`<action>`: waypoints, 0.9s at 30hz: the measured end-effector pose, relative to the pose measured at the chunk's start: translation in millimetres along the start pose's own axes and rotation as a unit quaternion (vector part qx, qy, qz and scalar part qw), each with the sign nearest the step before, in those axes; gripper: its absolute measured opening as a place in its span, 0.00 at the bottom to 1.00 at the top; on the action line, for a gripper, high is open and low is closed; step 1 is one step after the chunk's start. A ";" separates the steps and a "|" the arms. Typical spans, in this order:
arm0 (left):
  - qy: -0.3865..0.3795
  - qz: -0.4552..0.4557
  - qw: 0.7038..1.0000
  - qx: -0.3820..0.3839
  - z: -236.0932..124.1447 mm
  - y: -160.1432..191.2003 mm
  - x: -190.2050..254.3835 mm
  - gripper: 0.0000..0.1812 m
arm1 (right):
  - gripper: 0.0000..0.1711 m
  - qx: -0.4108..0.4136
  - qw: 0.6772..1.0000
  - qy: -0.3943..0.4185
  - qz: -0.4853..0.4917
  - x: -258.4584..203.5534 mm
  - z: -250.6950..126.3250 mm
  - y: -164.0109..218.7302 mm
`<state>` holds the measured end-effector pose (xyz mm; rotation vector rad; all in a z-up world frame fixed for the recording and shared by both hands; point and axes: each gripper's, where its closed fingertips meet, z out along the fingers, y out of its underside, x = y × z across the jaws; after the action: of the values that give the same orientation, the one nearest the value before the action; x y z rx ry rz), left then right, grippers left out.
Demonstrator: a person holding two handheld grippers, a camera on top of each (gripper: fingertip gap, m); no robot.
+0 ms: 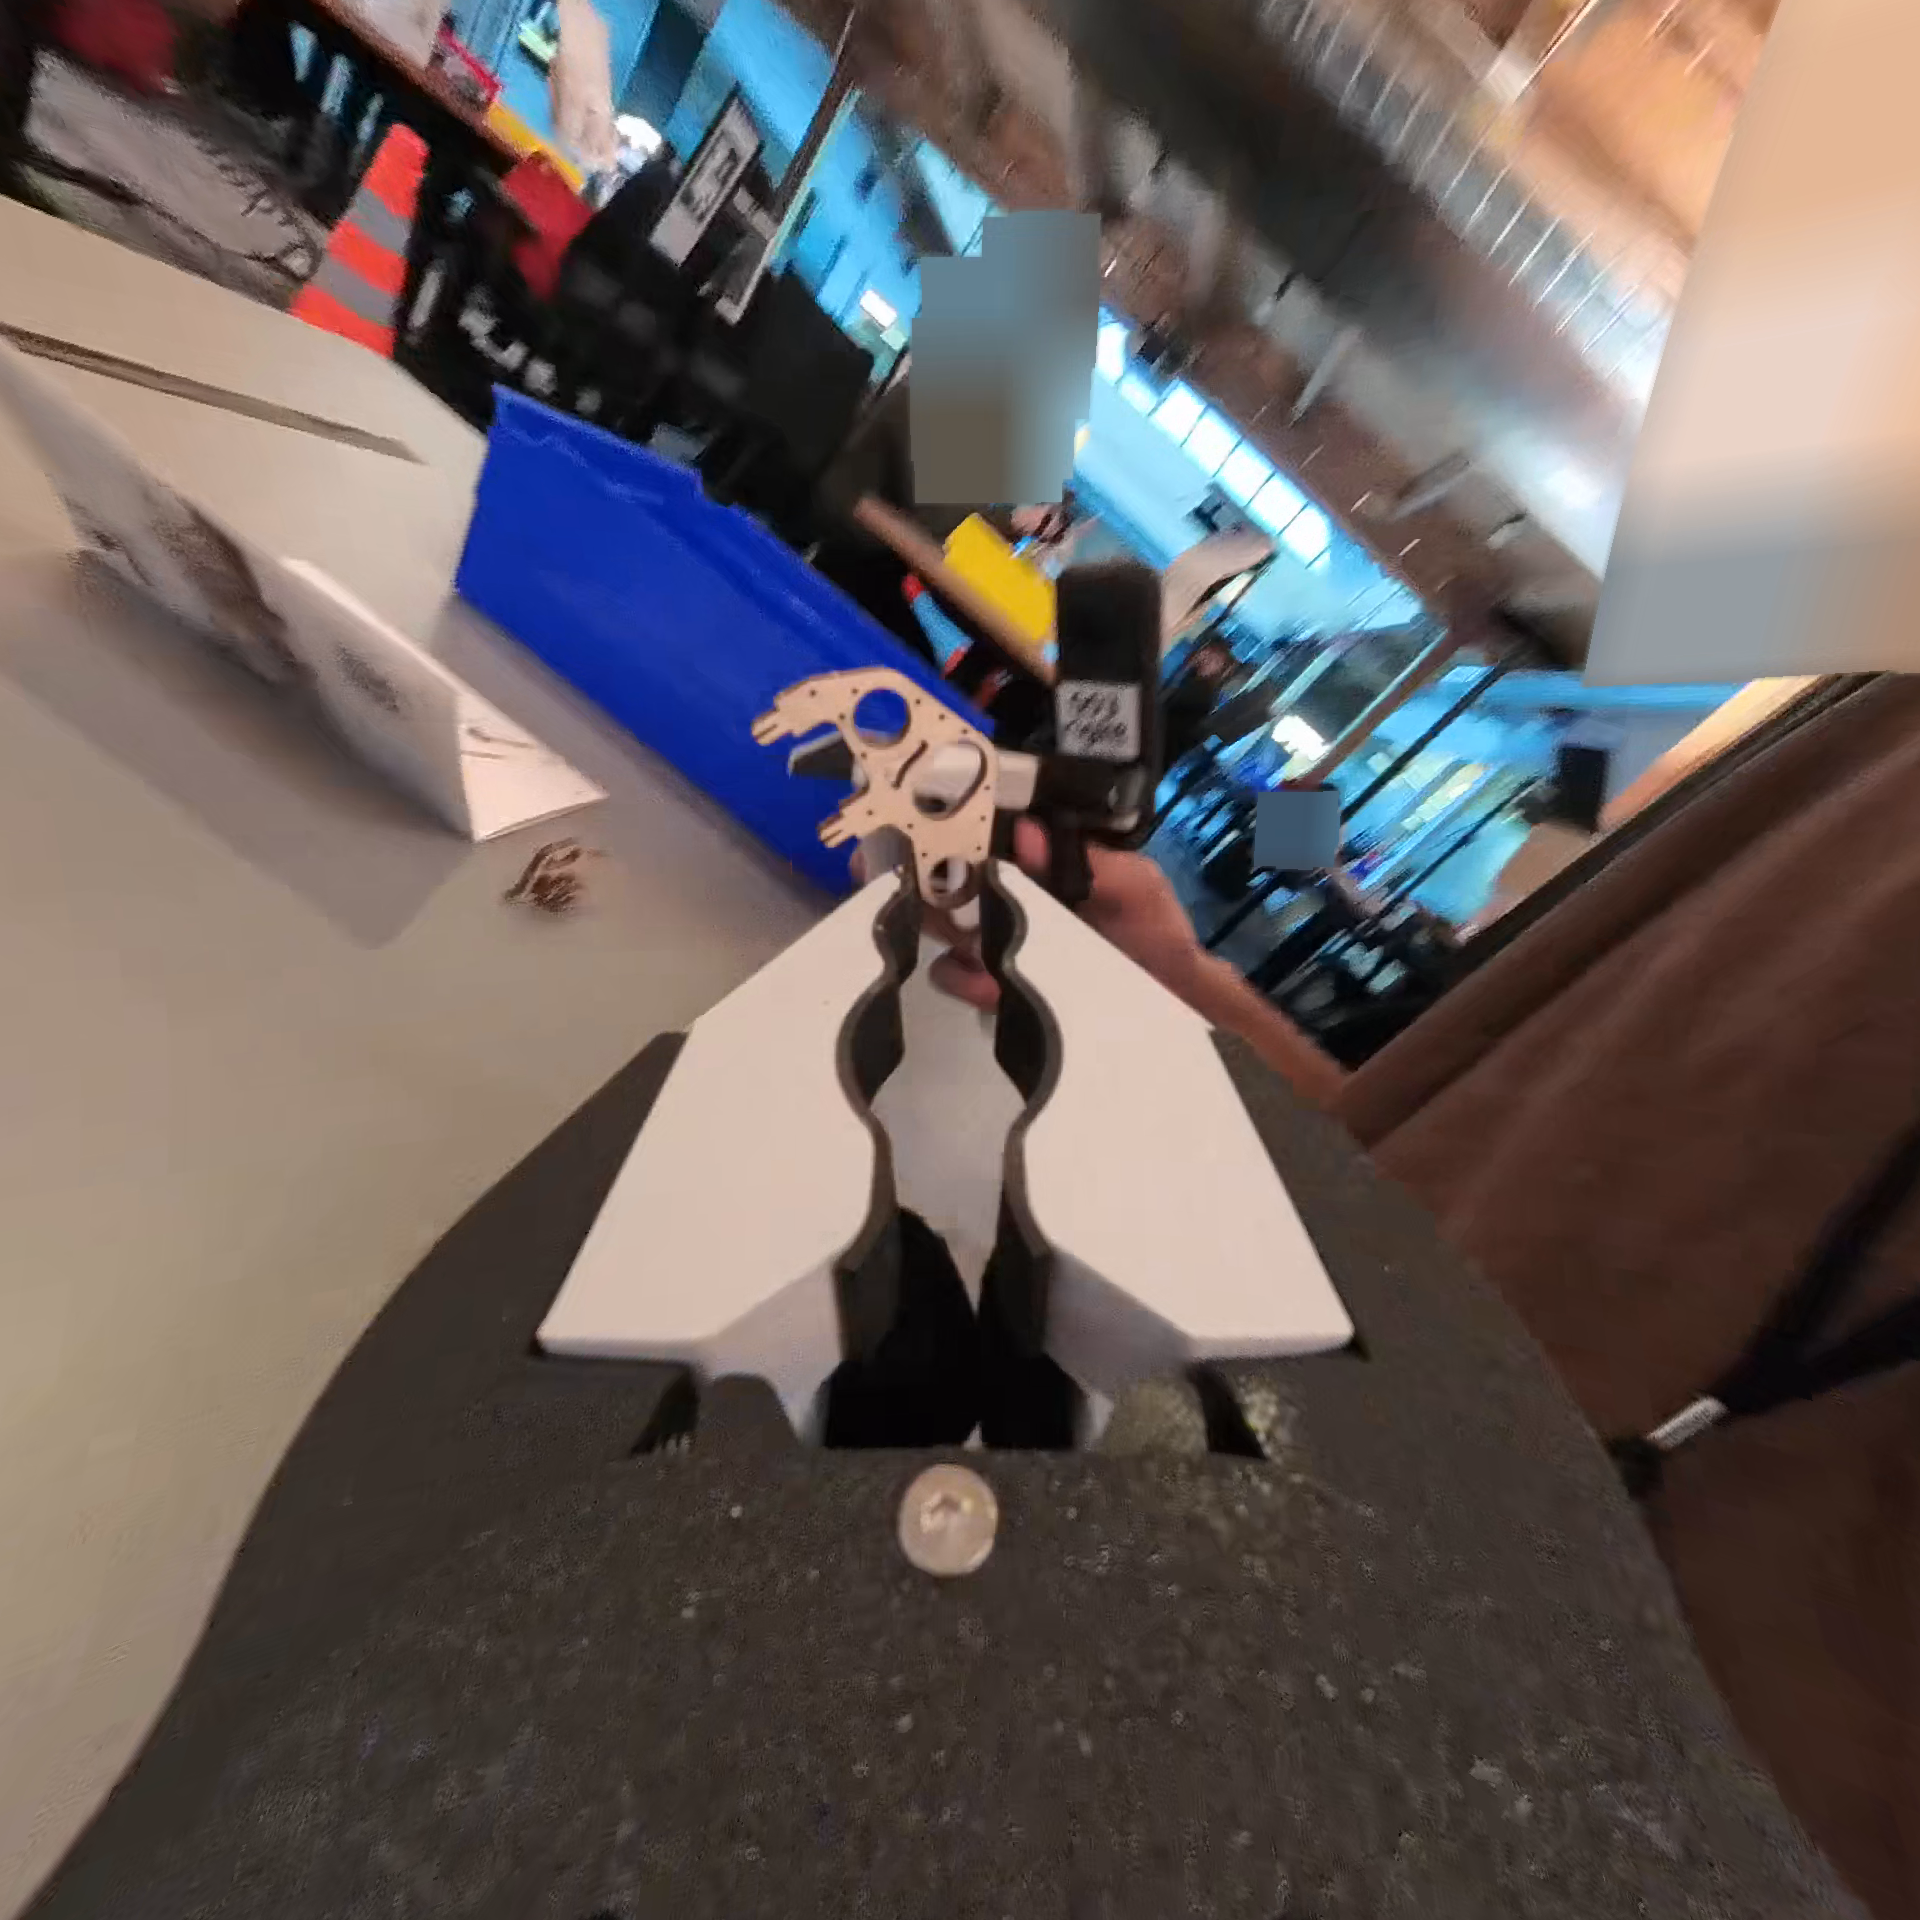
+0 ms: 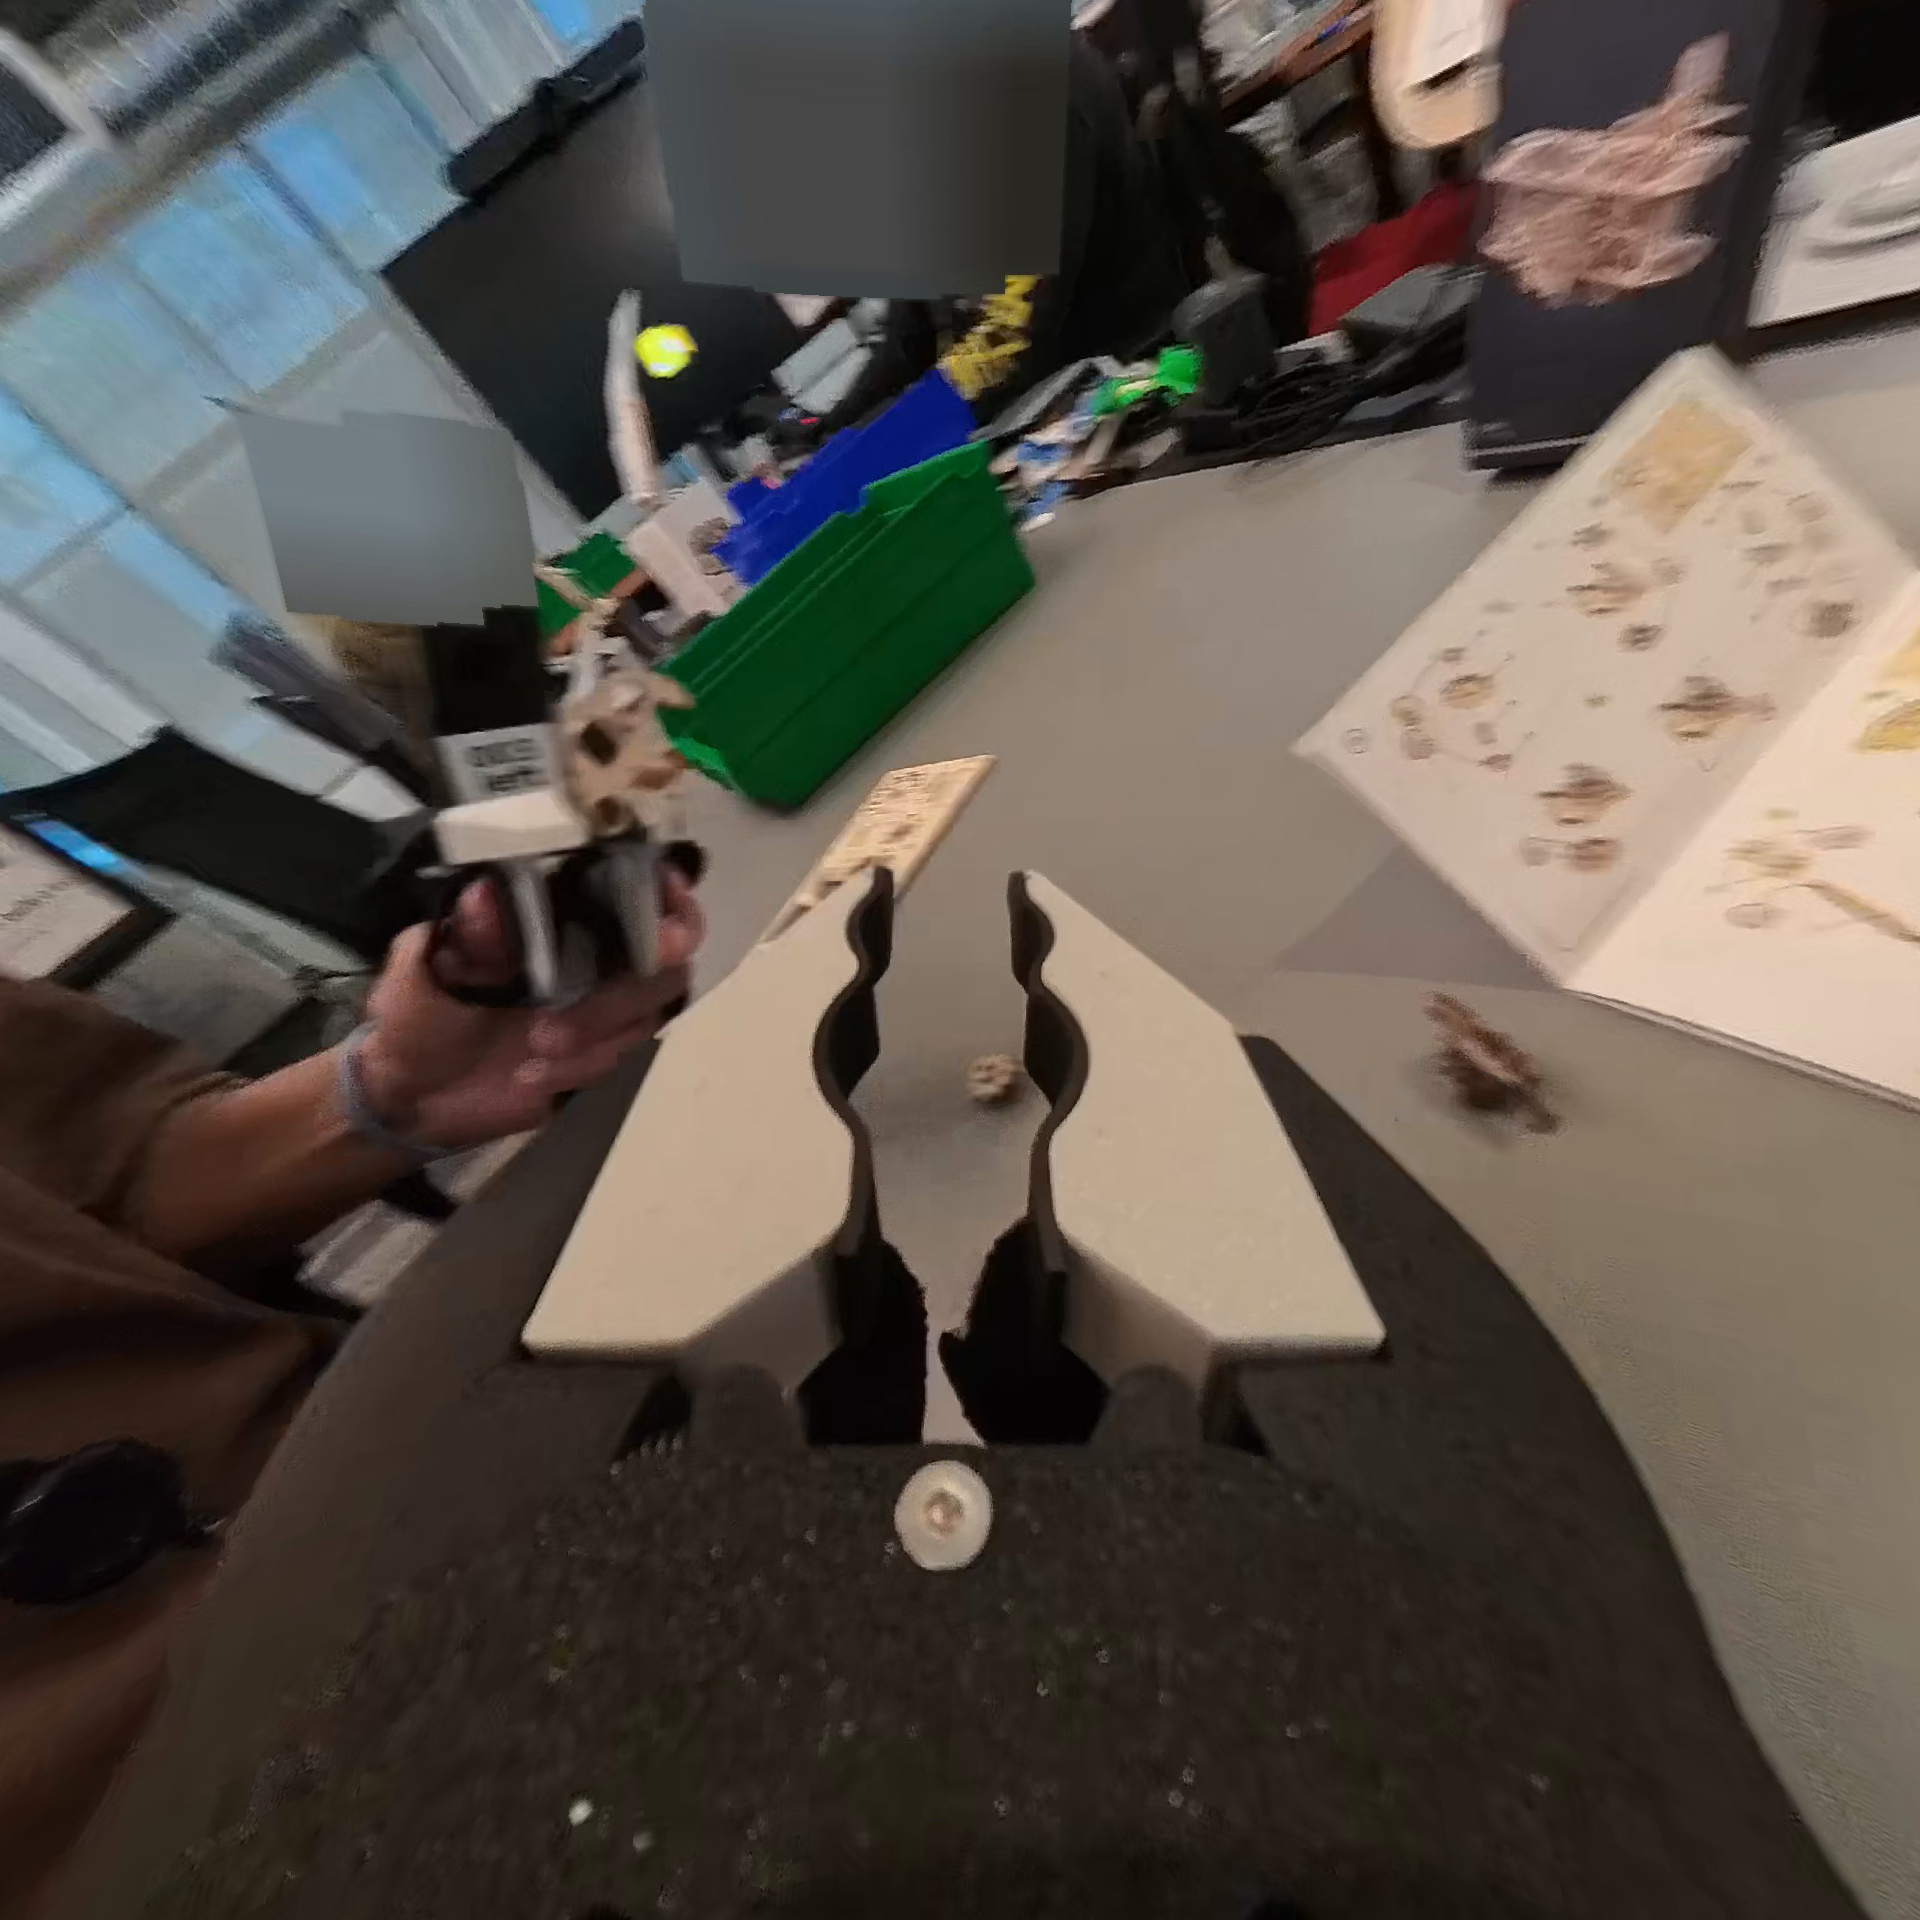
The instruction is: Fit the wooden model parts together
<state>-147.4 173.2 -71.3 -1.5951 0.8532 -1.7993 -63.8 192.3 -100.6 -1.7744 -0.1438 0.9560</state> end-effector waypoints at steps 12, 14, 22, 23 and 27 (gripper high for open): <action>-0.240 0.045 0.954 -0.175 -45.5 55.4 -83.9 0.05 | 0.17 -0.149 0.977 0.084 -0.127 39.1 -3.6 54.2; -0.293 0.078 0.924 -0.232 -58.2 68.1 -105.3 0.05 | 0.18 -0.138 0.978 0.112 -0.105 52.8 -5.6 50.4; -0.288 0.173 0.874 -0.350 -63.2 84.0 -112.7 0.05 | 0.21 -0.186 0.967 0.055 -0.168 25.8 23.3 76.5; -0.284 0.170 0.873 -0.357 -64.2 86.9 -112.7 0.05 | 0.22 -0.193 0.965 0.043 -0.171 19.5 30.1 81.7; -0.275 0.164 0.869 -0.377 -69.8 96.0 -113.8 0.05 | 0.22 -0.234 0.948 0.026 -0.213 5.9 53.9 103.8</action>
<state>-202.7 207.2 -222.4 -2.1036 1.5176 -0.6994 -130.4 191.0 -196.9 -2.0764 -0.7408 0.5865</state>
